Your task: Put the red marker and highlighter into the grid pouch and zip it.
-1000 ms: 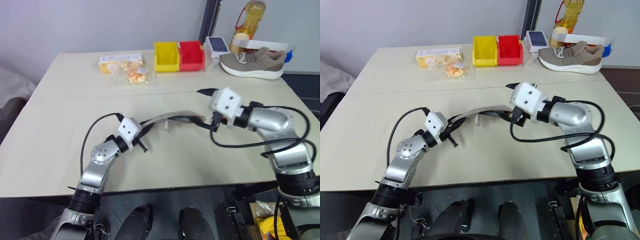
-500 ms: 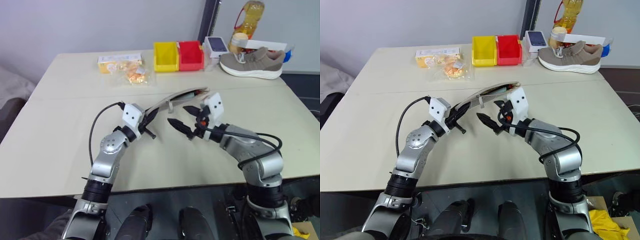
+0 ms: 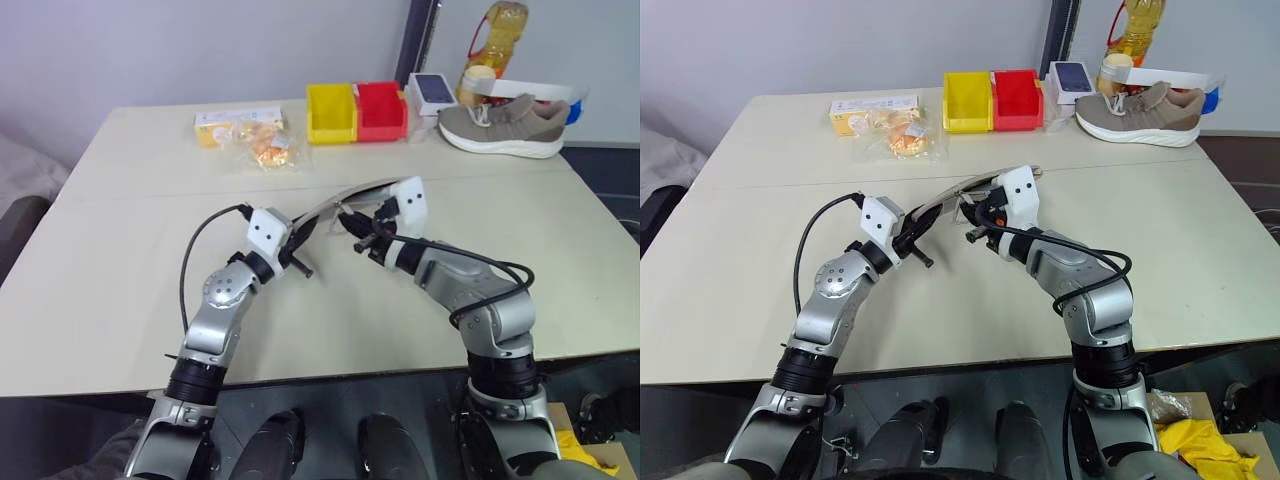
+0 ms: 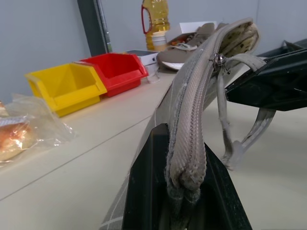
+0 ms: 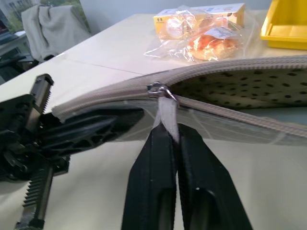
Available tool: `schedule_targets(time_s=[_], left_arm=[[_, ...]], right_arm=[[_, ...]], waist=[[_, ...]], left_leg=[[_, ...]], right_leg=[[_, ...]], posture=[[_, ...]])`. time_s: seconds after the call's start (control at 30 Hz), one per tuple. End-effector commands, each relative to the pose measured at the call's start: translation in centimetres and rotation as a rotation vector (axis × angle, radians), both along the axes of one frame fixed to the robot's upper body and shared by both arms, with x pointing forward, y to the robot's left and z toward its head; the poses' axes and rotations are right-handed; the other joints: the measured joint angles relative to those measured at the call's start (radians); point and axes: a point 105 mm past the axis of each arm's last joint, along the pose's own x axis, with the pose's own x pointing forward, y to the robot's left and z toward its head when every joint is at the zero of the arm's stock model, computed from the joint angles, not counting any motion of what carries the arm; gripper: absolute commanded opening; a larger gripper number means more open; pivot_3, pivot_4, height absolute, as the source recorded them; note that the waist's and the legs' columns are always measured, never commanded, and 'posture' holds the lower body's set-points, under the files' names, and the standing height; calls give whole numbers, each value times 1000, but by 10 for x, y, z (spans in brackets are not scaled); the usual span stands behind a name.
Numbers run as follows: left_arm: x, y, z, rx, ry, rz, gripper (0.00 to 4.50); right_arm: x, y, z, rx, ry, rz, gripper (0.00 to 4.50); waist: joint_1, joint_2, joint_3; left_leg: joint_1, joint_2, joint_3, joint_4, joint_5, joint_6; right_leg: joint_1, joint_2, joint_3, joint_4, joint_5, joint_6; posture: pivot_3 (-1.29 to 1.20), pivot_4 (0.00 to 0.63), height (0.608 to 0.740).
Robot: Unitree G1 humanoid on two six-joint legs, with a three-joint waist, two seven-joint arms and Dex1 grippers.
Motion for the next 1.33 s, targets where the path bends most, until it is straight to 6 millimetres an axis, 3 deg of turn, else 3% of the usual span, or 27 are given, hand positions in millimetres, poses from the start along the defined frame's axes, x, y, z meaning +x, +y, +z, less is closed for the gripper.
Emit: schedule_targets(time_s=[0.03,0.4,0.5,0.57,0.6,0.67,0.77,0.87,0.9,1.13,1.33], left_arm=[[1,5,16,10,-84,16,0],[7,39,4,105,-88,89,0],[7,43,1,111,-81,98,0],[6,44,-2,110,-69,95,0],[4,44,-4,101,-55,84,0],[1,45,-7,83,-22,66,751],[-5,52,-17,64,49,69,2053],[-13,70,-30,32,136,114,3749],[-17,77,-36,23,171,134,4219],[-44,126,-68,-18,329,346,4219],[-57,167,-67,-63,347,510,4219]], right_arm=[[3,-18,15,-22,-70,-54,61],[27,-128,28,-238,-147,-401,61],[27,-139,23,-298,-142,-407,61],[23,-134,17,-321,-132,-352,61],[17,-126,12,-315,-106,-281,302],[6,-115,3,-298,-66,-170,890],[-10,-112,-10,-315,-45,-72,2359],[-24,-115,-21,-315,-32,-16,4012],[-28,-117,-25,-305,-22,-3,4033],[-40,-142,-35,-246,-5,-60,4033],[-40,-151,-29,-156,-22,-99,4033]], waist=[[1,0,0],[1,0,0],[-1,0,0],[-1,0,0],[0,0,0],[1,0,0],[0,0,0],[0,0,0],[0,0,0],[5,0,0],[7,0,0]], left_leg=[[0,0,0,0,0,0],[0,0,0,0,0,0],[0,0,1,0,0,0],[0,0,1,0,0,0],[0,0,1,0,0,0],[0,0,1,0,0,0],[0,0,1,0,0,1],[0,0,1,0,0,1],[0,0,1,0,0,1],[0,1,1,0,0,1],[0,2,1,0,-1,1]], right_leg=[[0,0,0,0,0,0],[0,0,0,0,0,0],[0,0,0,0,0,0],[0,0,0,0,0,0],[0,0,0,0,0,0],[1,0,0,0,0,0],[1,0,0,-1,0,0],[1,0,0,-1,0,0],[1,0,0,-1,0,0],[1,-1,0,-1,0,0],[2,-1,0,-3,0,0]], posture=[[0,150,740],[0,150,740],[0,150,740],[0,150,740],[0,150,740],[0,150,740],[0,150,740],[0,150,740],[0,150,740],[0,150,740],[0,150,740]])
